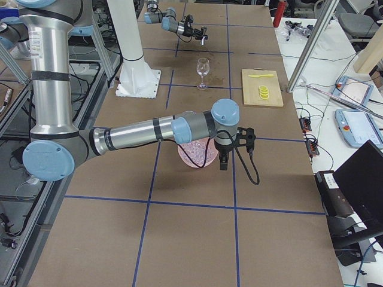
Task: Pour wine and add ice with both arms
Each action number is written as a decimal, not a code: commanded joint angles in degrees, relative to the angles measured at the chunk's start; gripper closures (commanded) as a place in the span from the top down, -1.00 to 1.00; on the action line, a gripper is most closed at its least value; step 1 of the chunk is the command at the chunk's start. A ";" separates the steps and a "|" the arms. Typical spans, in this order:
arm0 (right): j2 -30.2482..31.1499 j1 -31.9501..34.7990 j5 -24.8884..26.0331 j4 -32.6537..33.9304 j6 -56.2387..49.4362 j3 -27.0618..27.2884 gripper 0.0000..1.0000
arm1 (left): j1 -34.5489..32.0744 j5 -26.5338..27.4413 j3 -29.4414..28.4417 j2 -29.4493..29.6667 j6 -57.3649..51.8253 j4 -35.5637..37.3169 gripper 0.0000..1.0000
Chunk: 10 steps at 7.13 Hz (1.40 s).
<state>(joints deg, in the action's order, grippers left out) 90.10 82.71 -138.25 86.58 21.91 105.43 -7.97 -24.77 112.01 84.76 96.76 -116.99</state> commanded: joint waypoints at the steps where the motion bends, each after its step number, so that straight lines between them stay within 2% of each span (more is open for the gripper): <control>1: 0.24 -3.16 2.10 -2.10 7.32 3.63 1.00 | -1.09 -0.11 0.67 -0.12 -12.51 -13.17 -1.00; 2: 1.29 -4.56 2.28 -6.12 10.14 3.81 1.00 | -1.17 -0.11 0.58 -0.73 -17.69 -18.13 -1.00; 5: 5.16 -8.78 4.48 -15.28 15.34 4.25 1.00 | -1.70 -0.11 0.75 0.31 -22.31 -19.50 -1.00; 7: 8.67 -12.47 7.89 -15.22 16.85 8.71 1.00 | -1.79 -0.11 0.93 0.93 -25.80 -19.59 -1.00; 8: 10.08 -13.62 8.00 -14.95 18.16 10.21 1.00 | -1.79 -0.11 0.93 2.07 -29.31 -19.59 -1.00; 10: 11.14 -17.74 9.57 -14.95 20.61 10.84 1.00 | -1.70 -0.11 0.49 6.01 -31.63 -19.59 -1.00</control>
<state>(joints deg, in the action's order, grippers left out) 100.63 67.48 -129.84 71.61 40.71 115.78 -9.71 -24.87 112.78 88.53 66.46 -136.58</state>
